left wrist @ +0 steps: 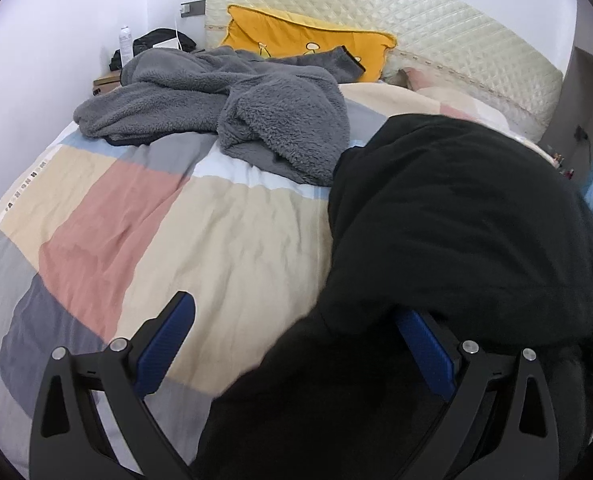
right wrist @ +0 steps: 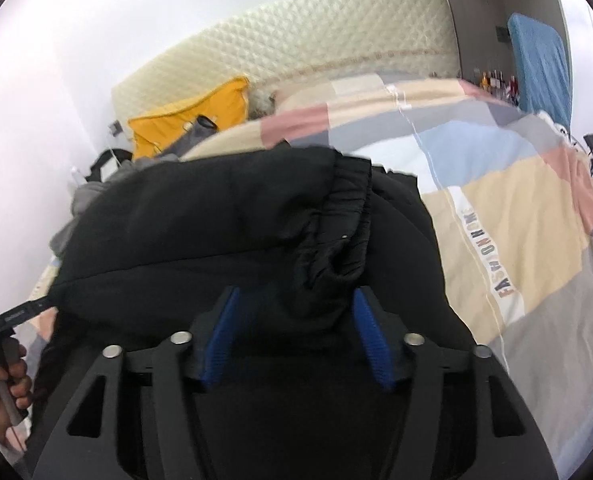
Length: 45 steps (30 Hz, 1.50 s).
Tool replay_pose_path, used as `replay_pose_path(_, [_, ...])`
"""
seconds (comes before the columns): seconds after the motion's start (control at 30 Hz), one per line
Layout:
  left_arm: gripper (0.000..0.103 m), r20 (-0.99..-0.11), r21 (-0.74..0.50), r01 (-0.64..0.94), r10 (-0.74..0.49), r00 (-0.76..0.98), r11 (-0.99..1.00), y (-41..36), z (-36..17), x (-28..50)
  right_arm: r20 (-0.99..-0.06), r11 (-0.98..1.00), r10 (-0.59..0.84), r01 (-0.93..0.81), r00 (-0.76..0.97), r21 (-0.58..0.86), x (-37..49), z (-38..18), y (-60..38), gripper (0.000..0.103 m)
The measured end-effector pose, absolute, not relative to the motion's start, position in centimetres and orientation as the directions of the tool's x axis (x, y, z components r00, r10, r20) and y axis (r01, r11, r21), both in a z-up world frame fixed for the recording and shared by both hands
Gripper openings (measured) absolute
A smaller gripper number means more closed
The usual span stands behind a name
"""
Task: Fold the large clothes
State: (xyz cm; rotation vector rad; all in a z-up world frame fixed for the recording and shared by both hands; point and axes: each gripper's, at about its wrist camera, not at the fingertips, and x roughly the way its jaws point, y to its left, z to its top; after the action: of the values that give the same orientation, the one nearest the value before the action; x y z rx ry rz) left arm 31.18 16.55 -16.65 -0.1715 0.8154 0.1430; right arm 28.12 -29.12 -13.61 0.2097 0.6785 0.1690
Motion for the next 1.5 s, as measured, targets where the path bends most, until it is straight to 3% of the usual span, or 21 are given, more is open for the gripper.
replay_pose_path(0.27, [0.100, -0.662, -0.091, -0.141, 0.046, 0.748, 0.986, 15.7, -11.1, 25.2, -0.453, 0.957, 0.231, -0.116, 0.861, 0.267, 20.7, -5.8, -29.3, 0.065])
replay_pose_path(0.67, [0.100, -0.510, -0.137, -0.081, 0.000, 0.860, 0.987, 18.0, 4.3, 14.8, -0.291, 0.956, 0.239, -0.173, 0.927, 0.236, 10.6, 6.2, -29.1, 0.068])
replay_pose_path(0.9, [0.101, -0.478, -0.147, -0.070, -0.009, 0.878, 0.987, 21.6, 10.3, 9.2, -0.291, 0.965, 0.224, -0.170, 0.930, 0.198, 5.2, 8.6, -31.1, 0.069])
replay_pose_path(1.07, [0.101, -0.486, -0.124, -0.046, -0.021, 0.874, 0.991, 24.2, 11.3, 6.0, -0.313, 0.974, 0.195, -0.145, 0.929, 0.175, 1.9, 10.0, -35.0, 0.069])
replay_pose_path(1.27, [0.100, -0.544, -0.147, -0.043, -0.045, 0.838, 0.988, 27.2, 8.3, 3.9, -0.415, 0.959, 0.222, -0.120, 0.883, 0.257, 1.1, 8.2, -41.3, 0.069])
replay_pose_path(1.4, [0.100, -0.577, -0.203, -0.013, -0.109, 0.810, 0.979, 27.7, 4.1, 4.0, -0.547, 0.958, 0.212, -0.063, 0.810, 0.279, 2.6, 3.5, -43.6, 0.069])
replay_pose_path(1.5, [0.100, -0.615, -0.263, 0.021, -0.184, 0.766, 0.965, 27.4, 0.5, 4.7, -0.585, 0.933, 0.266, -0.052, 0.766, 0.356, 3.5, -0.7, -44.3, 0.069])
